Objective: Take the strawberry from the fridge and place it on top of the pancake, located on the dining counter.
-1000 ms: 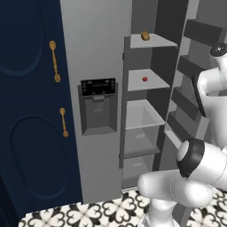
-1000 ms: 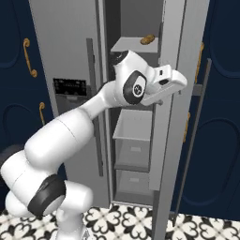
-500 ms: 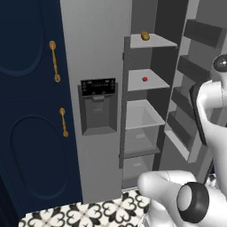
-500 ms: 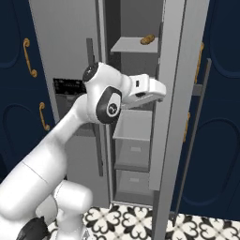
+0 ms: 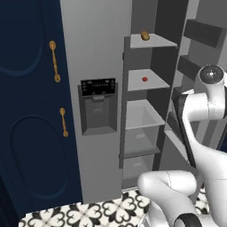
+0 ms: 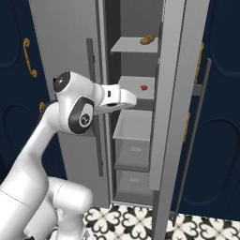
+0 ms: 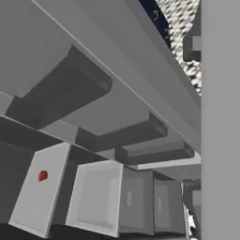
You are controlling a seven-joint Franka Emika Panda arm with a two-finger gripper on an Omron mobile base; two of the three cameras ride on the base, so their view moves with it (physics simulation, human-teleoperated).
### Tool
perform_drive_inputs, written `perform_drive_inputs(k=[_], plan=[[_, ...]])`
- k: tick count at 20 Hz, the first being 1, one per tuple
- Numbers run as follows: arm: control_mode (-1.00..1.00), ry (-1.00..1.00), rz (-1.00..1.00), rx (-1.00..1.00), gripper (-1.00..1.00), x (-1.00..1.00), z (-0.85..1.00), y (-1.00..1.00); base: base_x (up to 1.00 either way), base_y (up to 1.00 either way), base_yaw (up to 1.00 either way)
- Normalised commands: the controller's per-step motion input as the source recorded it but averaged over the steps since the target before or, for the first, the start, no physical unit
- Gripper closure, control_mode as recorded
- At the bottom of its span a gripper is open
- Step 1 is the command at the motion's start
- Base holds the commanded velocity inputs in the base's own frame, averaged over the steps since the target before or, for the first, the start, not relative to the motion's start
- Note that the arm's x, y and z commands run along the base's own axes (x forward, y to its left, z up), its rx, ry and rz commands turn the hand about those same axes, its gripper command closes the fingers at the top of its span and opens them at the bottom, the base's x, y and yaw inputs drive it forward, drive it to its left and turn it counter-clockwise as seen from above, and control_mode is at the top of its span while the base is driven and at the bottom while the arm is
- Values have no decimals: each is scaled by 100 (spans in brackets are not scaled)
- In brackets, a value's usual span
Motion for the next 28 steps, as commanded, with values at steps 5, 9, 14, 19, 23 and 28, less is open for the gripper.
perform_drive_inputs(k=[5,9,14,19,23,28], plan=[[-100,0,12,19,-100,-36,-13,73,0,0,0],[-100,0,7,18,-100,-35,-1,75,0,0,0],[-100,0,3,15,-100,-43,-1,57,0,0,0],[-100,4,-1,11,-100,-76,0,8,0,0,0],[-100,4,0,4,-100,-37,-3,42,0,0,0],[-100,1,0,0,-100,0,-1,13,0,0,0]])
